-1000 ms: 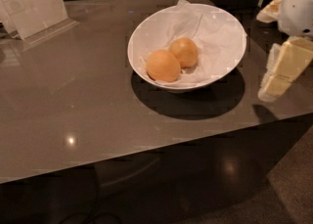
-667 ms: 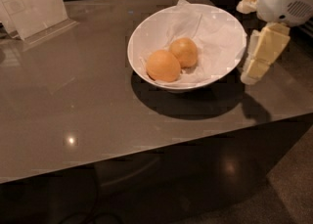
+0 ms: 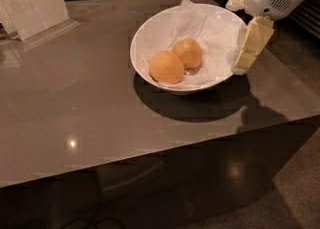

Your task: Pick orange from white bowl

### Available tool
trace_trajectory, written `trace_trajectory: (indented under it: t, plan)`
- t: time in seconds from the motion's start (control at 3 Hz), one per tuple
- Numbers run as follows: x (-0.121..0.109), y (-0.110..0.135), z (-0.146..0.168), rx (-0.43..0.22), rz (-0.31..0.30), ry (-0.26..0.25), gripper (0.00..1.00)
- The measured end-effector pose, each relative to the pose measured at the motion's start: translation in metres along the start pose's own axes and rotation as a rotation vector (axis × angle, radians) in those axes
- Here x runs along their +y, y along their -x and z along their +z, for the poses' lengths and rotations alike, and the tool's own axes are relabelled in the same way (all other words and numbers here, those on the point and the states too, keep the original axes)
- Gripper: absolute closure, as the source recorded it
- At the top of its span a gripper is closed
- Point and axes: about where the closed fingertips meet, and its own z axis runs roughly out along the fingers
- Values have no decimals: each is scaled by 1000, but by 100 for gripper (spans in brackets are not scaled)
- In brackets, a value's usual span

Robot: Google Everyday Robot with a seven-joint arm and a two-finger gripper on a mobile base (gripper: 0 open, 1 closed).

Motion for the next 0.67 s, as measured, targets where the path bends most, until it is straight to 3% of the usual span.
trace_trajectory:
  t: [0.33,0.67]
  plan:
    - [0,0,0,0,0,0,18]
    - [0,0,0,0,0,0,42]
